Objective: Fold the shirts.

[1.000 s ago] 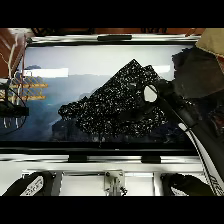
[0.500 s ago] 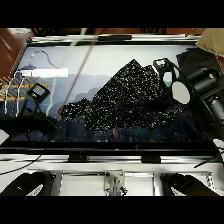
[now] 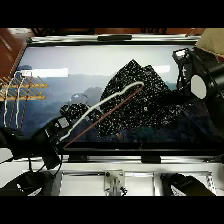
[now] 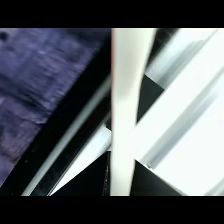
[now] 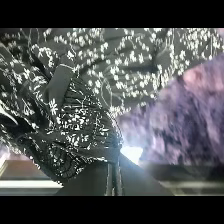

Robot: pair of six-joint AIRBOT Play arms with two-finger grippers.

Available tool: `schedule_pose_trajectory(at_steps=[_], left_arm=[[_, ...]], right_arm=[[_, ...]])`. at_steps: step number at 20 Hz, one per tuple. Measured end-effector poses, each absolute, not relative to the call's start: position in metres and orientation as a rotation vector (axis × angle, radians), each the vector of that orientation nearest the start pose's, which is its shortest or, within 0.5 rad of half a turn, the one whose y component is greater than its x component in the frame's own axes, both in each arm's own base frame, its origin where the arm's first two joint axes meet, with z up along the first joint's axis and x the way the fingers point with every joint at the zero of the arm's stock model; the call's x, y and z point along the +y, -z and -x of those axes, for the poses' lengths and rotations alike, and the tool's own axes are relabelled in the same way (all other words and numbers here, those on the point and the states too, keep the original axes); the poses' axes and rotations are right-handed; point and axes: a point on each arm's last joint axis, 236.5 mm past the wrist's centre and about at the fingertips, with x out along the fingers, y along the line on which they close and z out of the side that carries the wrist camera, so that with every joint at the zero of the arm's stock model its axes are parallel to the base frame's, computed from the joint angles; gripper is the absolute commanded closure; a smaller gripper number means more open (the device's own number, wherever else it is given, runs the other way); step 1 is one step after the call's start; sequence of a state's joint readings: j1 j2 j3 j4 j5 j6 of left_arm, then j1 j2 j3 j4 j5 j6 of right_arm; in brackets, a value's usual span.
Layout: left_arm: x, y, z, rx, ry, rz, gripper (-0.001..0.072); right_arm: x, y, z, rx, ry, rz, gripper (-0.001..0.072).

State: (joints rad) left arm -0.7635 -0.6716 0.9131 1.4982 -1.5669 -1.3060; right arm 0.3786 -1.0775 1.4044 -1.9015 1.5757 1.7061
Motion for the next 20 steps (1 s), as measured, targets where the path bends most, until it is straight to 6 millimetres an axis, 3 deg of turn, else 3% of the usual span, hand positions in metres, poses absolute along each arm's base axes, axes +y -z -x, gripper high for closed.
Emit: schedule_pose_trajectory(at_steps=[4,9,14,20], left_arm=[[-0.166,-0.066,-0.125,1.209,0.963,-0.772,0.0661],[-0.191,-0.063,-0.131,1.153,0.986,-0.759,0.0662],[-0.196,-0.052,-0.134,1.165,0.953,-0.724,0.0661],[-0.197,-0.037,-0.142,1.174,0.89,-0.681,0.0661]], right_arm=[[0.056,-0.148,-0.33,1.146,-0.051,0.299,0.0646],[0.063,-0.147,-0.33,1.145,-0.111,0.308,0.0647],[0.069,-0.151,-0.33,1.126,-0.148,0.301,0.0647],[0.077,-0.167,-0.315,1.087,-0.197,0.261,0.0647]])
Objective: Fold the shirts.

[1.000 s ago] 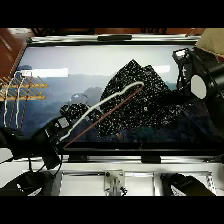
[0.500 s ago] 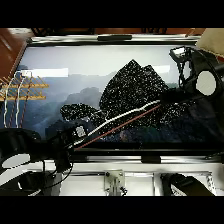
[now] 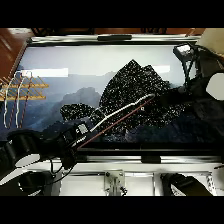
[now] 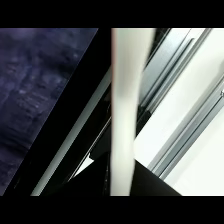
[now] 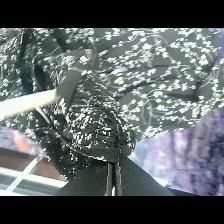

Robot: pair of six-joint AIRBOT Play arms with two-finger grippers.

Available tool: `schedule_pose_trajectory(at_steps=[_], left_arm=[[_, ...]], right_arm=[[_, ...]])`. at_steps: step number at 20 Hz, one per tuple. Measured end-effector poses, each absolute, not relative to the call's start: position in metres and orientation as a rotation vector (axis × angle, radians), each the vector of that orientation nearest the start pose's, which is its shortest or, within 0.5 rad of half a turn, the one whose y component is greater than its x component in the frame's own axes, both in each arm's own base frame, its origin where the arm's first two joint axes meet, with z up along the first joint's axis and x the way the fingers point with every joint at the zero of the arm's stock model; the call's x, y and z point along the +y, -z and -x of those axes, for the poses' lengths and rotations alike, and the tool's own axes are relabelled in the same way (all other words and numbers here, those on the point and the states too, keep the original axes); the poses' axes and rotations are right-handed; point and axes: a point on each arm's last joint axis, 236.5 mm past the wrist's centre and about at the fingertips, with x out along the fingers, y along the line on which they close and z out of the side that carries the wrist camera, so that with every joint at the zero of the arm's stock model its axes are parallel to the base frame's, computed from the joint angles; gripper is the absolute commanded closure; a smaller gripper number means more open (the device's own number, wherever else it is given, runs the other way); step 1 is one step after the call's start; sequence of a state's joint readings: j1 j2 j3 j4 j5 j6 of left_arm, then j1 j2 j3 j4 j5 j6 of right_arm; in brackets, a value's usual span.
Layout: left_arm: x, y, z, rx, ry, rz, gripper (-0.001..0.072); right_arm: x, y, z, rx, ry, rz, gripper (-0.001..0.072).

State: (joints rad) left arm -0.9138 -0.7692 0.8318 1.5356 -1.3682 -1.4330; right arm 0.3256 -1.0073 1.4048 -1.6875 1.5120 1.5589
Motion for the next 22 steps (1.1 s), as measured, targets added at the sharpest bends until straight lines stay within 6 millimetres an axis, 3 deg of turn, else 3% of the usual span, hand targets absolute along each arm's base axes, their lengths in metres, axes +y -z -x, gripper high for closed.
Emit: schedule_pose_trajectory(at_steps=[5,11,18,22], left_arm=[[-0.207,-0.037,-0.145,1.119,0.932,-0.7,0.0661],[-0.183,-0.05,-0.141,1.082,0.912,-0.78,0.0662],[-0.182,-0.053,-0.147,1.061,0.886,-0.775,0.0662],[-0.171,-0.055,-0.139,1.091,0.868,-0.782,0.0662]], right_arm=[[0.086,-0.174,-0.306,1.083,-0.225,0.211,0.0647],[0.086,-0.174,-0.301,1.098,-0.196,0.151,0.0646],[0.087,-0.173,-0.299,1.11,-0.185,0.126,0.0647],[0.085,-0.171,-0.295,1.132,-0.169,0.111,0.0647]])
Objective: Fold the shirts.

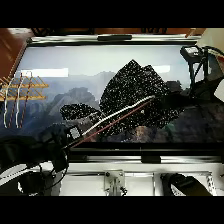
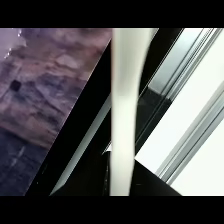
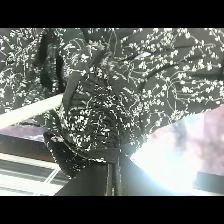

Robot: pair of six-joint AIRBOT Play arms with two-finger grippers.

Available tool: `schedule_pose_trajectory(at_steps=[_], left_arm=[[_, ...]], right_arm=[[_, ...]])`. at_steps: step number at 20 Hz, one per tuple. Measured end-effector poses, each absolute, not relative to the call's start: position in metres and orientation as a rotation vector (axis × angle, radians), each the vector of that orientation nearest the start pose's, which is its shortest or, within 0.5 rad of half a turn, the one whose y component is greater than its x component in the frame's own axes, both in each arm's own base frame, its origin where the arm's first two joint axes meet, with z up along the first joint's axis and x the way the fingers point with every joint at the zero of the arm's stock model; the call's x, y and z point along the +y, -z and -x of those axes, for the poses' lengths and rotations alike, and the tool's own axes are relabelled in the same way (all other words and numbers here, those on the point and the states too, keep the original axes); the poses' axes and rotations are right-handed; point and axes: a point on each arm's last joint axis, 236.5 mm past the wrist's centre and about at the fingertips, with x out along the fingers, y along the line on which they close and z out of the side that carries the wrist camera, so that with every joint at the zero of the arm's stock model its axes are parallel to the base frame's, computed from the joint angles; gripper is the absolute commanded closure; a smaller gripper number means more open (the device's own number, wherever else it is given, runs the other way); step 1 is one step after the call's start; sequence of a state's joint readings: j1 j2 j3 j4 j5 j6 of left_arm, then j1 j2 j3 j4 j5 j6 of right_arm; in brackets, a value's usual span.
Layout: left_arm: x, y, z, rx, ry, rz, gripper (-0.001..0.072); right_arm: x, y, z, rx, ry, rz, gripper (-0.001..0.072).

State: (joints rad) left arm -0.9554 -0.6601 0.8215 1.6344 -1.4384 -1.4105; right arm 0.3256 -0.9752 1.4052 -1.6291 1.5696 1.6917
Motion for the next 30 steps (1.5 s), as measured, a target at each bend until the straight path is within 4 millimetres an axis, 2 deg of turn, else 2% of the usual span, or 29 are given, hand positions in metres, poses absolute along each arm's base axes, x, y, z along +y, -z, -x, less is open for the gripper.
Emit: schedule_pose_trajectory(at_steps=[4,9,12,21,25,30], left_arm=[[-0.175,-0.053,-0.125,1.09,0.901,-0.807,0.0662],[-0.187,-0.044,-0.142,1.074,0.805,-0.757,0.0661],[-0.191,-0.04,-0.139,1.079,0.81,-0.772,0.0662],[-0.169,-0.058,-0.111,1.089,0.82,-0.749,0.0662],[-0.173,-0.047,-0.105,1.133,0.842,-0.797,0.0662],[-0.187,-0.022,-0.11,1.204,0.8,-0.815,0.0662]], right_arm=[[0.084,-0.17,-0.293,1.143,-0.151,0.088,0.0647],[0.088,-0.169,-0.29,1.154,-0.159,0.067,0.0646],[0.087,-0.169,-0.29,1.157,-0.154,0.07,0.0647],[0.07,-0.17,-0.294,1.144,-0.088,0.11,0.0647],[0.067,-0.17,-0.294,1.146,-0.079,0.115,0.0647],[0.07,-0.168,-0.29,1.165,-0.09,0.11,0.0647]])
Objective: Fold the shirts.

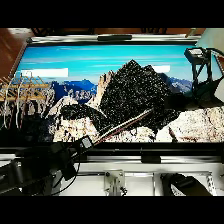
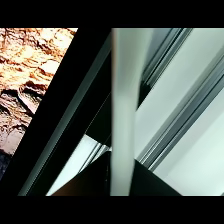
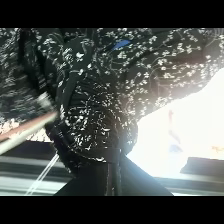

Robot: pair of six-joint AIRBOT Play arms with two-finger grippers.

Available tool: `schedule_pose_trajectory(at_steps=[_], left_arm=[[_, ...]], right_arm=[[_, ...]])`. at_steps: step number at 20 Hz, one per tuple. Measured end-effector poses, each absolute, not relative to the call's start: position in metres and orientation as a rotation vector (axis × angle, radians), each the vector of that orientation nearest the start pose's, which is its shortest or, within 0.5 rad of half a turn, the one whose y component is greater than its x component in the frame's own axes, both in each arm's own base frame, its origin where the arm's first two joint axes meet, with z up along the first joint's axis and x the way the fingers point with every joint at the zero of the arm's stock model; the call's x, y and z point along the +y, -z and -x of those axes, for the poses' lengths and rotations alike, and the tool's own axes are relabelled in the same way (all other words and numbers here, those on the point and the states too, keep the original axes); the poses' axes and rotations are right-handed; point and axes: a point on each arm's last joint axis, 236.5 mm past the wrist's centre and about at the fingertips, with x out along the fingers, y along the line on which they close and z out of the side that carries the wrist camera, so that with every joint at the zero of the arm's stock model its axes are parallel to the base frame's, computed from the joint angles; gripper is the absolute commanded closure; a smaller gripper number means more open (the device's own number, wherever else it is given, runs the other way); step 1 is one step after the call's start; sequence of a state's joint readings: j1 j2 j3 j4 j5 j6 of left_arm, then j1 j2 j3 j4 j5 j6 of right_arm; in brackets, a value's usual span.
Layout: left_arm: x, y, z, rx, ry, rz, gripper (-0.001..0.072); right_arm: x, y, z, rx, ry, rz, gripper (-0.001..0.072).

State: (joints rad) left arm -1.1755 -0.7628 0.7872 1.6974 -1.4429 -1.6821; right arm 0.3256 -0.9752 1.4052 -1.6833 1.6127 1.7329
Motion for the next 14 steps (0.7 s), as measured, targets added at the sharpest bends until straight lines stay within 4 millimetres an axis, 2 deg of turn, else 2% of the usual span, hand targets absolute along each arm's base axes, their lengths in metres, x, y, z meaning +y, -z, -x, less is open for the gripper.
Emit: schedule_pose_trajectory(at_steps=[3,7,11,14], left_arm=[[-0.204,-0.013,-0.115,1.193,0.806,-0.795,0.0661],[-0.232,-0.013,-0.118,1.113,0.889,-0.773,0.0661],[-0.235,-0.015,-0.111,1.089,0.944,-0.815,0.0661],[-0.237,-0.014,-0.096,1.122,0.986,-0.805,0.0661]], right_arm=[[0.076,-0.167,-0.287,1.173,-0.117,0.097,0.0647],[0.079,-0.168,-0.288,1.165,-0.146,0.115,0.0647],[0.075,-0.169,-0.291,1.153,-0.141,0.149,0.0647],[0.073,-0.169,-0.292,1.15,-0.143,0.163,0.0647]])
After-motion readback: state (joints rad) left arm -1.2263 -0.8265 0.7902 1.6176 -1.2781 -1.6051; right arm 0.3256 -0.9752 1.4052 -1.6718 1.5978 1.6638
